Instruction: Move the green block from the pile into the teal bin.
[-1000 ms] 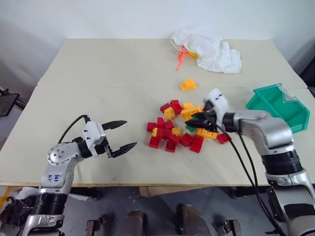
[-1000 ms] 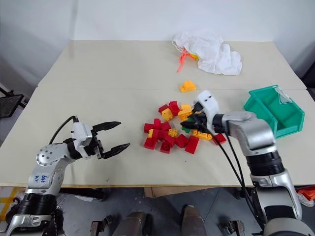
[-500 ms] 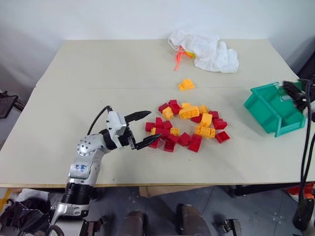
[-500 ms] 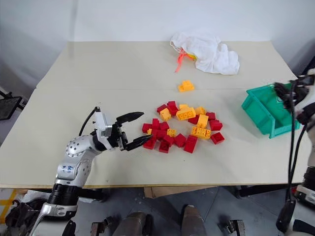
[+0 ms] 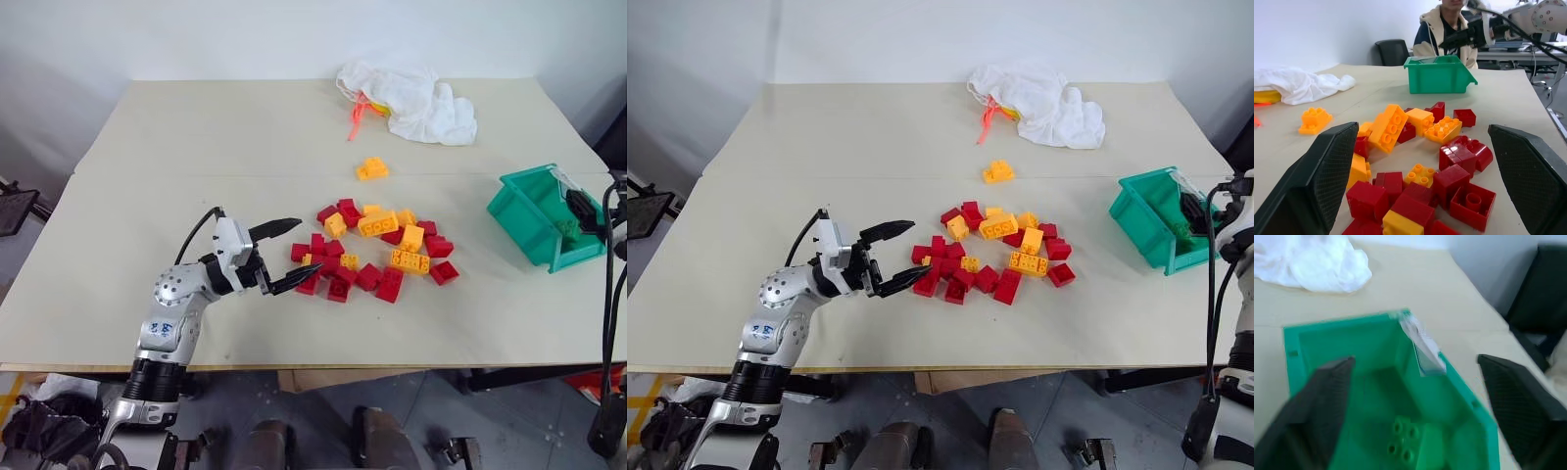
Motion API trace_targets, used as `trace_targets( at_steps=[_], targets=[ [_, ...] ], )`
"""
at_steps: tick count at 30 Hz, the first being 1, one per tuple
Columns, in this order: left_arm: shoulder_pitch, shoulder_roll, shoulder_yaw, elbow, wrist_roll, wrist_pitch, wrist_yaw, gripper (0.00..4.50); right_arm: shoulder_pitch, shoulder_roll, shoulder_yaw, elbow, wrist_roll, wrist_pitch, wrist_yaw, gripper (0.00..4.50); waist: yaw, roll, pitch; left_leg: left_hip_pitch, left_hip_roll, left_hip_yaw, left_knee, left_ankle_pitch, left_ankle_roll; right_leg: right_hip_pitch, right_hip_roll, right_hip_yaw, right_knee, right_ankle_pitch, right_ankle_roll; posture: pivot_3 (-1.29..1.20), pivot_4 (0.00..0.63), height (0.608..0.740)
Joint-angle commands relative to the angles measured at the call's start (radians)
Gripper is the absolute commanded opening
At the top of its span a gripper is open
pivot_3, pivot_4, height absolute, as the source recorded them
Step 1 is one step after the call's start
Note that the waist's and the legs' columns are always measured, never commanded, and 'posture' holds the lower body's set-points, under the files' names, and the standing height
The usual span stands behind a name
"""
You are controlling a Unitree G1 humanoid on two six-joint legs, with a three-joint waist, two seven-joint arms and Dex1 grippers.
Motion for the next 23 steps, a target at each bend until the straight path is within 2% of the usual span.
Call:
trace_targets(
  at_steps=[1,4,6,12,15,18,23],
  targets=[
    [0.015,0.038,0.035,-0.035,-0.007,-0.002,-0.001,4.50,0.026,0.033,-0.045,-0.133,0.116,-0.190,0.175,4.46,0.000,0.000,0.000,0.000,0.000,0.000,0.000,0.000,0.000,0.000,0.000,0.000,0.000,0.000,0.000,0.00,0.150,0.740],
    [0.023,0.091,0.075,0.000,0.000,-0.014,-0.004,4.50,0.119,0.058,-0.002,-0.259,0.204,-0.191,0.346,4.46,0.000,0.000,0.000,0.000,0.002,-0.001,0.000,0.000,0.000,0.000,0.002,-0.001,0.000,0.000,0.000,0.00,0.150,0.740],
    [0.043,0.133,0.095,0.005,-0.011,-0.013,-0.031,4.50,0.188,0.059,0.011,-0.329,0.332,-0.084,0.486,4.46,0.000,0.000,0.000,0.000,0.002,-0.001,0.000,0.000,0.000,0.000,0.002,-0.001,0.000,0.000,0.000,0.00,0.150,0.740],
    [0.174,0.275,0.182,-0.022,0.003,-0.014,-0.066,4.50,0.346,0.027,0.149,-0.399,0.246,-0.156,0.651,4.46,0.001,0.000,0.000,0.001,0.000,-0.002,0.000,-0.001,0.001,0.001,-0.001,0.000,-0.001,0.000,0.000,0.00,0.150,0.740],
    [0.208,0.299,0.206,-0.009,0.018,-0.026,-0.041,4.50,0.447,0.030,0.236,-0.451,0.190,-0.239,0.733,4.46,0.005,0.000,0.000,0.000,0.000,-0.003,0.000,-0.001,0.001,0.001,-0.001,-0.001,-0.002,0.000,0.000,0.00,0.150,0.740],
    [0.219,0.295,0.228,0.016,0.038,-0.059,-0.011,4.50,0.529,0.058,0.301,-0.495,0.165,-0.287,0.760,4.46,0.016,0.000,0.000,0.000,0.000,-0.003,0.000,-0.001,0.001,0.002,-0.002,-0.002,-0.006,0.000,0.001,0.00,0.150,0.740],
    [0.236,0.283,0.235,0.008,0.108,-0.131,0.067,4.50,0.545,0.135,0.294,-0.503,0.178,-0.304,0.670,4.46,0.016,0.000,0.000,0.002,-0.001,-0.002,0.000,-0.001,0.001,0.002,-0.002,-0.001,-0.006,0.001,0.001,0.00,0.150,0.740]
  ],
)
